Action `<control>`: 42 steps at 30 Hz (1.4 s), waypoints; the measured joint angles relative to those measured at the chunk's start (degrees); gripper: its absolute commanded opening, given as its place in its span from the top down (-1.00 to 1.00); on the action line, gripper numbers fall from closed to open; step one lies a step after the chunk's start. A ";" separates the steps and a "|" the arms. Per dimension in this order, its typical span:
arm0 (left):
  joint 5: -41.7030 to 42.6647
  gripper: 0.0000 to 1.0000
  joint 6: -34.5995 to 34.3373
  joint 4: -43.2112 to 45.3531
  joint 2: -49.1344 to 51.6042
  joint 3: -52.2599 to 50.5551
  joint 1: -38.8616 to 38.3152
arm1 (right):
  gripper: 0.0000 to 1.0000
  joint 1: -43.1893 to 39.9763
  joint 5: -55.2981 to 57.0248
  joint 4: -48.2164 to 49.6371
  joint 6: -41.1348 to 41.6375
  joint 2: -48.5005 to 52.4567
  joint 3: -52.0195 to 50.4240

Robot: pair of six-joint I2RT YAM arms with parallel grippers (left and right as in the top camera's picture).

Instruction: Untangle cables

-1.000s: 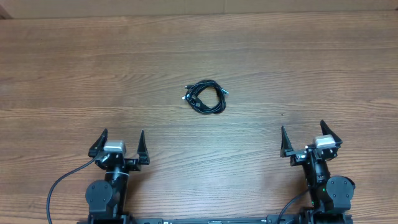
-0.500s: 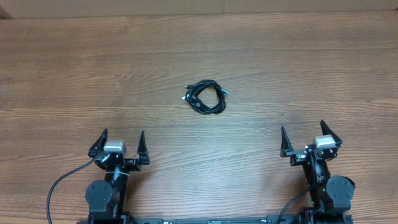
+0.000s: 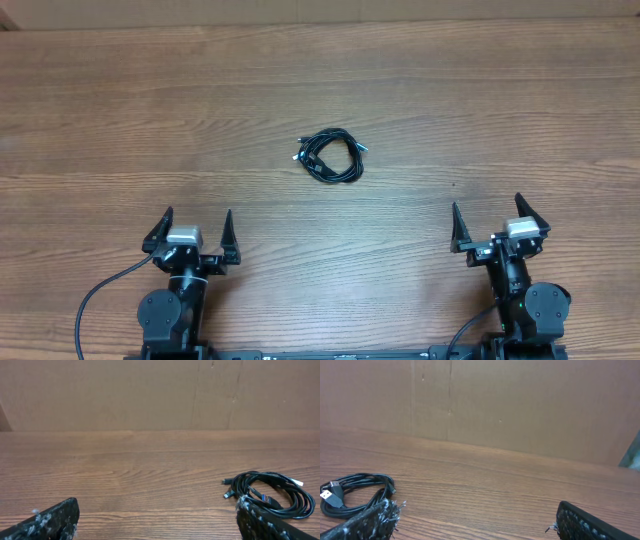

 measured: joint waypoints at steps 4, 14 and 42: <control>0.00 -1.00 0.00 0.00 0.00 0.00 0.00 | -1.00 0.00 0.02 0.00 0.04 0.00 0.00; 0.00 -1.00 0.00 0.00 0.00 0.00 0.00 | -1.00 0.00 0.02 -0.02 0.04 0.00 0.02; 0.92 -1.00 -0.31 -0.90 3.19 0.22 0.00 | -1.00 -0.02 -10.56 0.79 6.58 -0.02 0.72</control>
